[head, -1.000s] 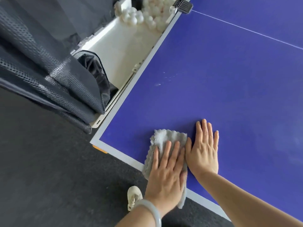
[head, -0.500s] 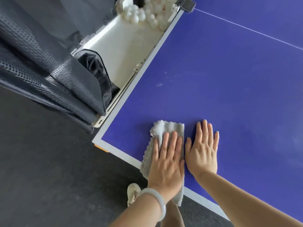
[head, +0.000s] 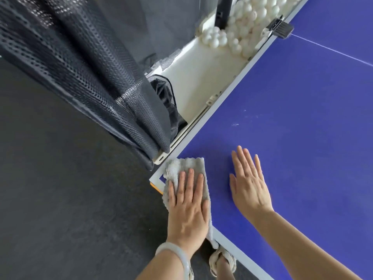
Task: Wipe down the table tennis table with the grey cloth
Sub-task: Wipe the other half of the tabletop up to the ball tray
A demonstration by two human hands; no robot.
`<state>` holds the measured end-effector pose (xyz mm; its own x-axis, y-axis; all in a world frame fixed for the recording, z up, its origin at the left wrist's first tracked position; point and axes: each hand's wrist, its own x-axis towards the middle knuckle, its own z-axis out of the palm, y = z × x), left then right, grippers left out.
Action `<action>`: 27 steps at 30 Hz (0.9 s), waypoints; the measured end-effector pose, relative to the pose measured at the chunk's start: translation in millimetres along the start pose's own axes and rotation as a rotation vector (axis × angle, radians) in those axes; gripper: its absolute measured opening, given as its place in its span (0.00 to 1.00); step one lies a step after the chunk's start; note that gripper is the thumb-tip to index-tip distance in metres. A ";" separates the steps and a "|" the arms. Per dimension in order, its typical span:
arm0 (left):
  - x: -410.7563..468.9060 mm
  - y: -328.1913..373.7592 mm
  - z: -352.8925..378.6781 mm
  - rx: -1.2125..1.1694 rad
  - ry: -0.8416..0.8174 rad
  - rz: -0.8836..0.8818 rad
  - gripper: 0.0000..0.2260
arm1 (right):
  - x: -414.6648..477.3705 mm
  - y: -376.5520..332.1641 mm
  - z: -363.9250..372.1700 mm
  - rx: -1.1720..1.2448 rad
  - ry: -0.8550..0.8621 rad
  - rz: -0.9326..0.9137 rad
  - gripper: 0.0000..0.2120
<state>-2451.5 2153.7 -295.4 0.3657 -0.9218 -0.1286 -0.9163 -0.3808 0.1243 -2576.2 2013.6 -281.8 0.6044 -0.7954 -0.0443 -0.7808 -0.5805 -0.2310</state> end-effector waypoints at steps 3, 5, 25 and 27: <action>-2.6 -0.1 0.8 -0.015 0.002 -0.110 0.29 | 11.0 -0.1 9.3 -0.005 -0.009 0.050 0.26; 11.4 -4.3 -2.0 0.001 0.019 -0.154 0.30 | 9.5 2.0 12.7 -0.003 -0.001 0.042 0.26; 51.6 9.5 -6.2 -0.089 -0.024 -0.620 0.33 | 9.1 4.8 17.0 -0.015 0.025 0.022 0.29; 55.7 7.4 -7.1 -0.088 -0.033 -0.642 0.33 | 9.5 4.2 17.2 -0.013 0.026 0.019 0.29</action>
<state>-2436.8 2099.0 -294.6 0.8299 -0.5064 -0.2341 -0.4995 -0.8614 0.0922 -2571.1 2006.7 -299.9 0.5854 -0.8104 -0.0228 -0.7940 -0.5674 -0.2182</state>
